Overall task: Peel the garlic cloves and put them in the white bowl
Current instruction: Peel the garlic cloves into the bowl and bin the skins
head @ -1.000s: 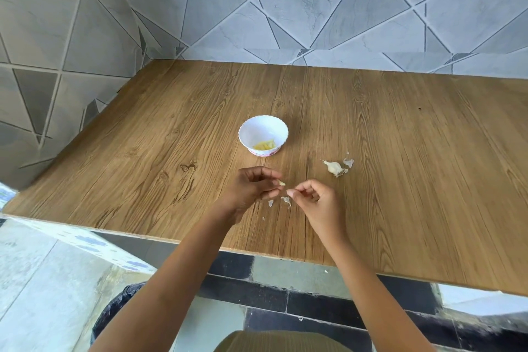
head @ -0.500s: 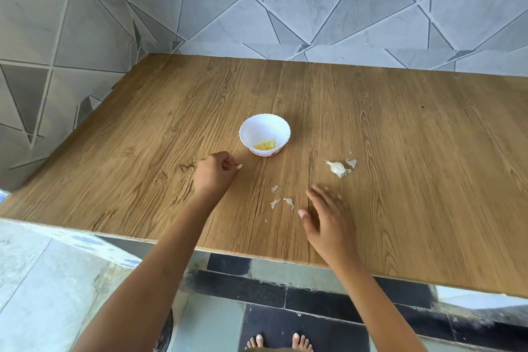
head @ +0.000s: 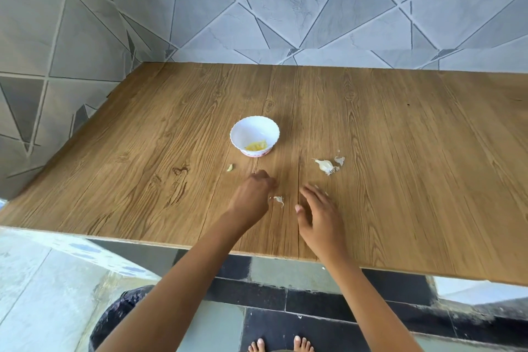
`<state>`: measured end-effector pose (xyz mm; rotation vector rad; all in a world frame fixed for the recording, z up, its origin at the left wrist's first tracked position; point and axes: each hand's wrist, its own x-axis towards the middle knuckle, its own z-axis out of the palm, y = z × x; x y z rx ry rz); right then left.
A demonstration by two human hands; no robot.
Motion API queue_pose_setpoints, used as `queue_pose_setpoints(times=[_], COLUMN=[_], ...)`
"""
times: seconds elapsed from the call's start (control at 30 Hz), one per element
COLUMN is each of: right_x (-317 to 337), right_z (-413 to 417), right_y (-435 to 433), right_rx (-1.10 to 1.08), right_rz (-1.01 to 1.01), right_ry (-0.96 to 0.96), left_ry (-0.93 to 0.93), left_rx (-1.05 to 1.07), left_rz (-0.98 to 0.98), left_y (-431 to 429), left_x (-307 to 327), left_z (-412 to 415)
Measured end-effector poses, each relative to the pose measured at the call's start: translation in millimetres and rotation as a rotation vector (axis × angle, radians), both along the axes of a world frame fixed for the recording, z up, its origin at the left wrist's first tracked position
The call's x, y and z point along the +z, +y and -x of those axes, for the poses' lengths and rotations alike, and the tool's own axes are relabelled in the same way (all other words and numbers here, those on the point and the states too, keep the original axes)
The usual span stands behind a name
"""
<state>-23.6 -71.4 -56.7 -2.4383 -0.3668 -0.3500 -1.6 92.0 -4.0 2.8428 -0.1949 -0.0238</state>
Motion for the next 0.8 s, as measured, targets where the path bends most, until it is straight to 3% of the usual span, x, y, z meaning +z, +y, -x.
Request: queue_pose_setpoints(times=[0.3,0.43,0.6,0.8], right_x=[-1,1,5,9], right_z=[0,0,0,0], right_y=[-1,-2,-4,-6], right_rx=[0.01,0.025,0.034,0.084], right_rz=[-0.052,-0.156,-0.247,-0.37], right_ry=[-0.001,-0.008,-0.033,0.06], left_ry=[0.001,0.087,0.117,-0.038], left_rx=[-0.252,-0.419,-0.42,-0.359], left_rz=[0.137,0.074,0.073,0.062], left_y=[-3,6,35,34], left_x=[8,16,19,9], left_z=[5,12,20,31])
